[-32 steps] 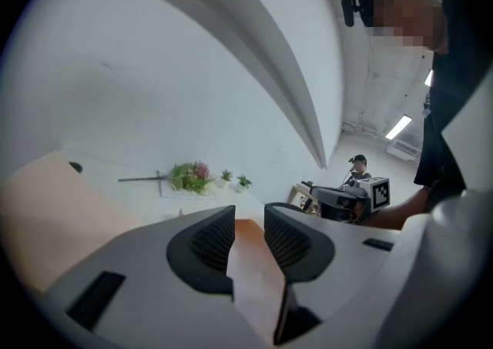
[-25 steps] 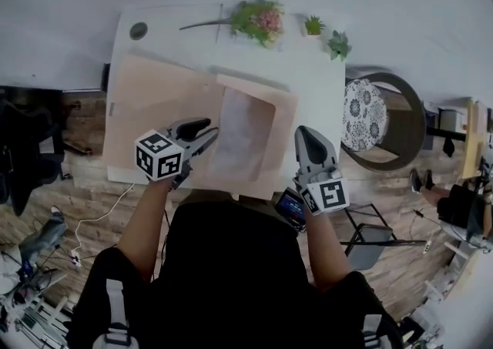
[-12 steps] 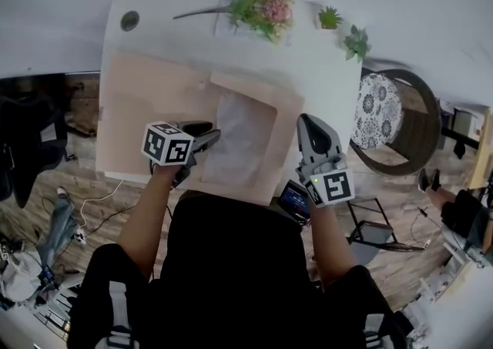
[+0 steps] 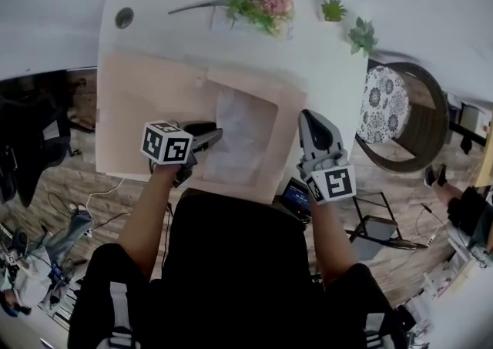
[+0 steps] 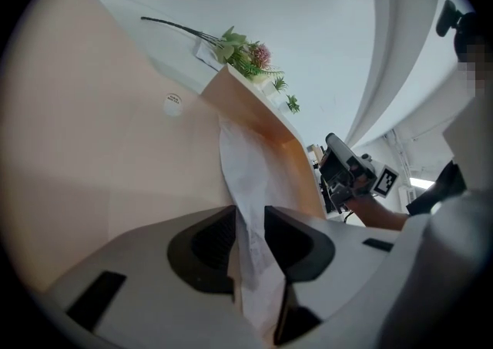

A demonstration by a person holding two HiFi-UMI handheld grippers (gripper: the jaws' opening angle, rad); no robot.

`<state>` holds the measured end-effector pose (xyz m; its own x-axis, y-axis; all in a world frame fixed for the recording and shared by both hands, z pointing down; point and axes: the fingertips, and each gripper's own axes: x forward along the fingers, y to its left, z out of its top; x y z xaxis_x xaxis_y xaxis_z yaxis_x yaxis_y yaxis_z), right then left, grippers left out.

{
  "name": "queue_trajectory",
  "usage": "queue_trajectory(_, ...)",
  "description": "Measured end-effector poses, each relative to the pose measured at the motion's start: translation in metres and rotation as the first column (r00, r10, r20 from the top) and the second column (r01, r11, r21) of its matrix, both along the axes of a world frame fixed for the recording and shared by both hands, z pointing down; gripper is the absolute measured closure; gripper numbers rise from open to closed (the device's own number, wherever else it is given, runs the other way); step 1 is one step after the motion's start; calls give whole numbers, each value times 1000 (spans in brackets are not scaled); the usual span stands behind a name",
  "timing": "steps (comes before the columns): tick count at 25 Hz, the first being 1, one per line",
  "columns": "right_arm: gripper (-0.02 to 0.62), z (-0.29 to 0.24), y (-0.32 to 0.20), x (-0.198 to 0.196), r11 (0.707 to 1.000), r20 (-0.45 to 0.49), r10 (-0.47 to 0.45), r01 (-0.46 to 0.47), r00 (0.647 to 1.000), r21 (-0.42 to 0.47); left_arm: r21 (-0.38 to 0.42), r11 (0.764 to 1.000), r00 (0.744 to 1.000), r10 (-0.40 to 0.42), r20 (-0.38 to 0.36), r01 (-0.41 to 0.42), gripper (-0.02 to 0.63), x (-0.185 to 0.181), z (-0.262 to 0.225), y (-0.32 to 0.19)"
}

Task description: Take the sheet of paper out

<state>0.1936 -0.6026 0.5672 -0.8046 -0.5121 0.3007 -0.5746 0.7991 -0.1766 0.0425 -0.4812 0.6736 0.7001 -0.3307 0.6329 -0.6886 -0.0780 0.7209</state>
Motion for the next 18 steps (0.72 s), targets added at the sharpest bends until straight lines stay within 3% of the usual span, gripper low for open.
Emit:
queue_trajectory(5,583,3,0,1,1000,2,7,-7,1000,0,1,1000,1000,10,9,-11,491,5,1,-3)
queue_trajectory(8,583,4,0,2,1000,-3,11,-11,1000,3,12,999,997,49,60,-50,552,7,6,-2)
queue_trajectory(11,583,4,2,4,1000,-5,14,-14,1000,5,-11,996,995,84,58,-84,588,16,10,1)
queue_trajectory(18,583,2,6,9,1000,-14,12,-12,1000,16,-21,1000,999,14,34,-14,601,10,4,6)
